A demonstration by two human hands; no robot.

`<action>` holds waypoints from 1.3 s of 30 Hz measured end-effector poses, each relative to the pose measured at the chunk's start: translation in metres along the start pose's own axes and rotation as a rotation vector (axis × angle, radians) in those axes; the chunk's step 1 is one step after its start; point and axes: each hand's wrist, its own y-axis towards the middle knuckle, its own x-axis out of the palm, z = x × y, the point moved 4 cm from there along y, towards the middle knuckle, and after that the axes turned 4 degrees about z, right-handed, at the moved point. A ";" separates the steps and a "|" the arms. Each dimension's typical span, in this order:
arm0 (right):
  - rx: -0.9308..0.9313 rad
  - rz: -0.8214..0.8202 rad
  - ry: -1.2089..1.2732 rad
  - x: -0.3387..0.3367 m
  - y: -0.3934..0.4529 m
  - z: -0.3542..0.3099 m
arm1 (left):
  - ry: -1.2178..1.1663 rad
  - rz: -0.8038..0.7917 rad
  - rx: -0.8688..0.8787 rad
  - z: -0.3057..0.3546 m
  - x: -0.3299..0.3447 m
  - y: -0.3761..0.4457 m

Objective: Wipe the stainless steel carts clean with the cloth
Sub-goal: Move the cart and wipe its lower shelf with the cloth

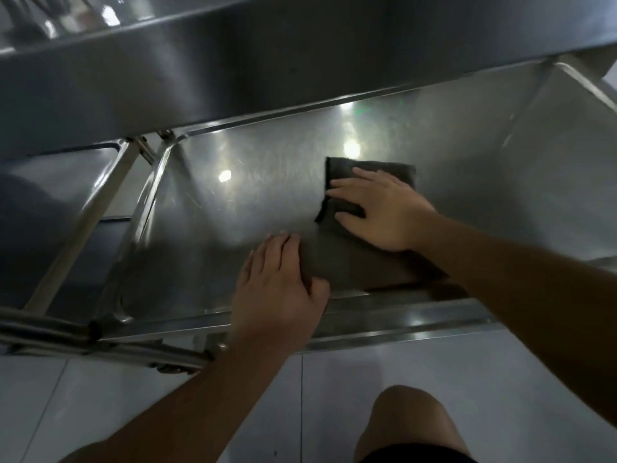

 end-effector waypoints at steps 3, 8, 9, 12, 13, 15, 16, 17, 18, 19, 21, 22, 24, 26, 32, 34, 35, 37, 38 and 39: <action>0.245 0.092 -0.079 -0.035 -0.010 0.079 | 0.001 0.010 0.000 -0.001 0.001 0.000; 0.683 0.113 -0.060 -0.049 0.038 0.123 | -0.017 0.044 -0.016 -0.001 0.003 -0.001; 0.699 0.105 -0.048 -0.044 0.056 0.109 | -0.020 0.055 -0.012 -0.001 0.003 -0.001; 0.508 0.063 -0.044 -0.021 0.109 0.041 | -0.036 0.089 -0.003 -0.001 0.001 -0.002; 0.409 0.038 -0.042 -0.012 0.122 0.014 | -0.040 0.101 -0.005 -0.001 0.001 -0.002; 0.192 -0.051 -0.055 0.004 0.135 -0.032 | -0.039 0.104 -0.003 0.000 0.002 -0.002; 0.079 -0.097 -0.067 0.010 0.133 -0.051 | -0.036 0.101 -0.002 0.000 0.002 -0.002; -0.026 -0.131 -0.066 0.015 0.125 -0.066 | -0.033 0.101 0.001 -0.001 0.001 -0.001; -0.111 -0.152 -0.045 0.017 0.112 -0.074 | -0.031 0.098 0.007 -0.001 0.001 -0.002; -0.171 -0.151 -0.017 0.017 0.095 -0.076 | -0.031 0.093 0.011 -0.002 0.000 -0.002; -0.192 -0.113 -0.008 0.012 0.064 -0.058 | -0.032 0.080 0.013 -0.003 0.000 -0.002; -0.157 -0.085 -0.019 0.006 0.050 -0.038 | -0.032 0.074 0.014 -0.003 0.000 -0.002; -0.012 -0.015 -0.054 -0.014 0.025 0.022 | -0.034 0.057 0.013 -0.003 0.000 0.000; 0.206 0.067 -0.089 -0.042 -0.003 0.097 | -0.036 0.051 0.007 -0.003 0.000 0.001; 0.794 0.161 -0.128 -0.073 -0.084 0.192 | -0.024 0.046 0.003 -0.002 -0.001 0.000; 0.772 0.151 -0.059 -0.063 -0.074 0.151 | -0.023 0.042 0.005 -0.001 -0.002 0.001; 0.708 0.133 -0.052 -0.054 -0.067 0.123 | -0.019 0.042 0.005 0.001 -0.002 0.001; 0.527 0.105 -0.077 -0.032 -0.051 0.059 | -0.009 0.044 0.003 0.002 -0.002 0.001; 0.418 0.086 -0.084 -0.018 -0.046 0.023 | -0.006 0.047 0.002 0.003 -0.003 0.001; 0.309 0.062 -0.074 -0.005 -0.045 -0.009 | -0.008 0.054 0.006 0.003 -0.003 0.001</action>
